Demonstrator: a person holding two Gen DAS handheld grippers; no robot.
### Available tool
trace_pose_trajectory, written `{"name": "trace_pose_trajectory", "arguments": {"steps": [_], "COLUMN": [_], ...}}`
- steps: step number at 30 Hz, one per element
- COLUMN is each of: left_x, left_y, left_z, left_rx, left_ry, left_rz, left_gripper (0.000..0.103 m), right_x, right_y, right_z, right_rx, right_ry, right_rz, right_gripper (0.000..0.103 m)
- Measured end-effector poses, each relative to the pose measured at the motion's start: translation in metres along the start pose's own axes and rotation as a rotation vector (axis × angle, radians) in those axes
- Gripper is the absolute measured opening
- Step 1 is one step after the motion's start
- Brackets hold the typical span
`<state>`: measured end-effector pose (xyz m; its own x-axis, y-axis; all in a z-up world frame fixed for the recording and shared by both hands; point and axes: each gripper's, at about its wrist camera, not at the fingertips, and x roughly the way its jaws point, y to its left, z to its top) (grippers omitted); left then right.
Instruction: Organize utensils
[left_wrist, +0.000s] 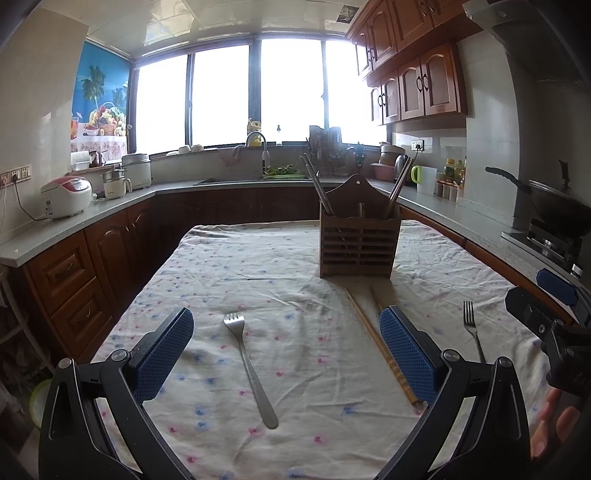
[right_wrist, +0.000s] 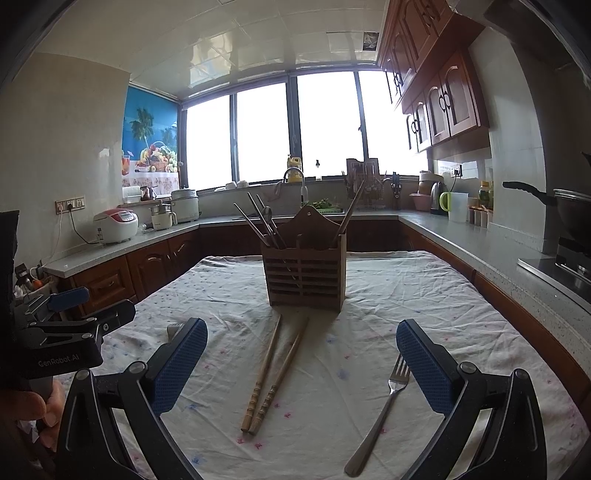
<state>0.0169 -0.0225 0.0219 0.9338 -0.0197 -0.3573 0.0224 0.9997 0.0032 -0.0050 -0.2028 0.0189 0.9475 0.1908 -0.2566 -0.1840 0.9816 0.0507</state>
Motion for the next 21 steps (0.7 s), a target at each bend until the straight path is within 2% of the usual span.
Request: {"name": "trace_pose_trajectory", "arguments": {"steps": [21], "left_x": [0.0055], "left_y": [-0.0041], "left_z": [0.0044], "left_rx": [0.008], "left_ry": [0.017], "left_rz": [-0.01], "left_gripper": [0.103], "right_x": [-0.0016], "right_y": [-0.0034], "right_z": [0.0097], "right_rx": [0.009], "right_ry": [-0.006], "right_rz": [0.007], "right_gripper": [0.103]}}
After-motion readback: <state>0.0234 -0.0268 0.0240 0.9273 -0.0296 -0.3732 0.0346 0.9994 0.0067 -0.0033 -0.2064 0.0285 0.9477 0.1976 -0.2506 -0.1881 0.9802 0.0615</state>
